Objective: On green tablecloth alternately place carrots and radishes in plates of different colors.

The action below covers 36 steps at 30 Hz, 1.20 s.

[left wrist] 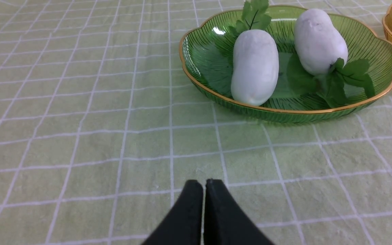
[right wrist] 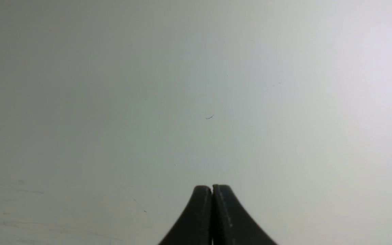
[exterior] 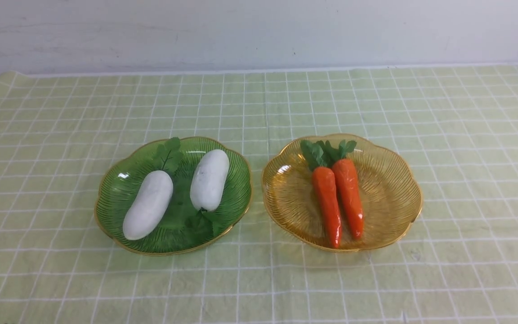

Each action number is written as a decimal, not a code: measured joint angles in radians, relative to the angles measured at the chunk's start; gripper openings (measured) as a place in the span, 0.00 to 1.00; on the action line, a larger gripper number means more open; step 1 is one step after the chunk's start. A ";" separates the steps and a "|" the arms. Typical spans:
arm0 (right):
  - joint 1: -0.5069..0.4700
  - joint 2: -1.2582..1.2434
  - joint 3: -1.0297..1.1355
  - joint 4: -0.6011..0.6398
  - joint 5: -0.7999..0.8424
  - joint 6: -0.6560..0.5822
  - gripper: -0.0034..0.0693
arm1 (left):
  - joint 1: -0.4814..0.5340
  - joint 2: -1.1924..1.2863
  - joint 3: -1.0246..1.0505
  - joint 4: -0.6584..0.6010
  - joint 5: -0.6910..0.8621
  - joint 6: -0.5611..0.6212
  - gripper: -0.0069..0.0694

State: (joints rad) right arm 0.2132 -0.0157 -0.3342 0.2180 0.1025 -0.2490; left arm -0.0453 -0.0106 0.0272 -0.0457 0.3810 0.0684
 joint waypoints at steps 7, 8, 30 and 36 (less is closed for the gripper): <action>-0.127 -0.001 0.147 -0.104 0.071 -0.081 0.03 | 0.000 0.000 0.000 -0.001 0.000 0.000 0.08; -0.151 -0.001 0.189 -0.108 0.085 -0.084 0.03 | 0.000 0.000 0.000 -0.001 0.000 0.000 0.08; -0.220 0.001 0.355 -0.101 0.296 -0.049 0.03 | 0.000 0.000 0.000 -0.001 0.000 0.001 0.08; -0.220 0.001 0.355 -0.101 0.296 -0.049 0.03 | 0.000 0.000 0.000 -0.001 0.000 0.001 0.08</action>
State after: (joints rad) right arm -0.0071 -0.0146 0.0206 0.1170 0.3988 -0.2979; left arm -0.0453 -0.0106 0.0272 -0.0466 0.3814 0.0693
